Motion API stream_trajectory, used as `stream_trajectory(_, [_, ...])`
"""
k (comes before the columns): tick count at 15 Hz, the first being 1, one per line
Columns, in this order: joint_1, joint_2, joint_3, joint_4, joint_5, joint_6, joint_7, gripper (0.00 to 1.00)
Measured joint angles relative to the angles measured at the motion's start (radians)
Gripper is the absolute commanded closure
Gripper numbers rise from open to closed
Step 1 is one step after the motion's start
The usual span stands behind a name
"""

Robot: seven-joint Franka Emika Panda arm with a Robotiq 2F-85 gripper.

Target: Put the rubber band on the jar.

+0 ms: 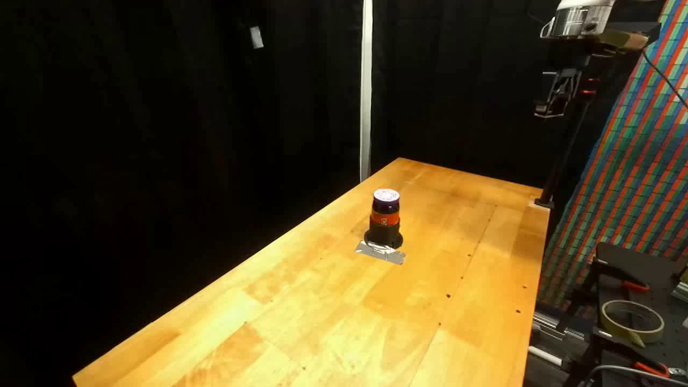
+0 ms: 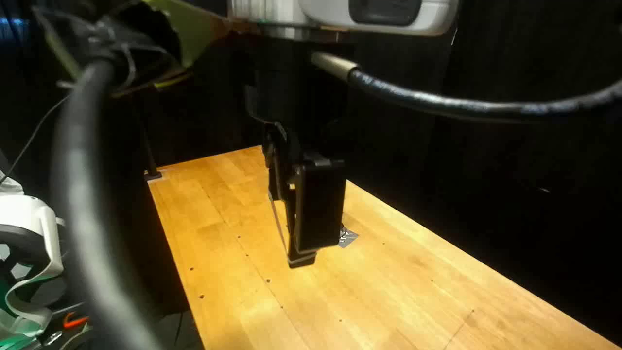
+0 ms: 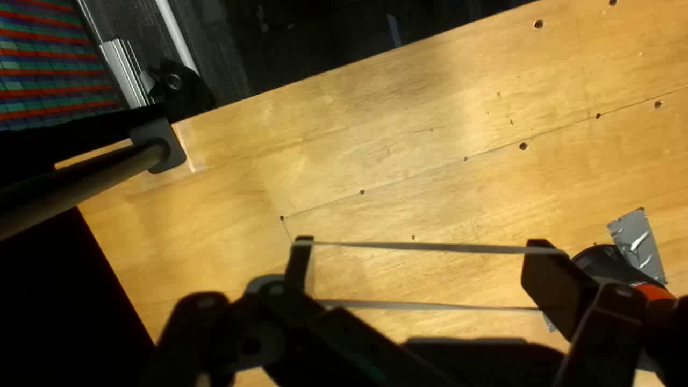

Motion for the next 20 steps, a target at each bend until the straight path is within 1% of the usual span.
stream_trajectory(13, [0.002, 0.003, 0.007, 0.009, 0.0, 0.001, 0.001, 0.0])
stream_trajectory(14, [0.007, 0.009, 0.019, 0.016, 0.001, 0.002, 0.008, 0.0])
stream_trajectory(16, [0.03, 0.043, 0.067, 0.05, 0.001, 0.002, 0.047, 0.0])
stream_trajectory(20, [0.103, 0.178, 0.19, 0.17, -0.012, 0.001, 0.167, 0.0])
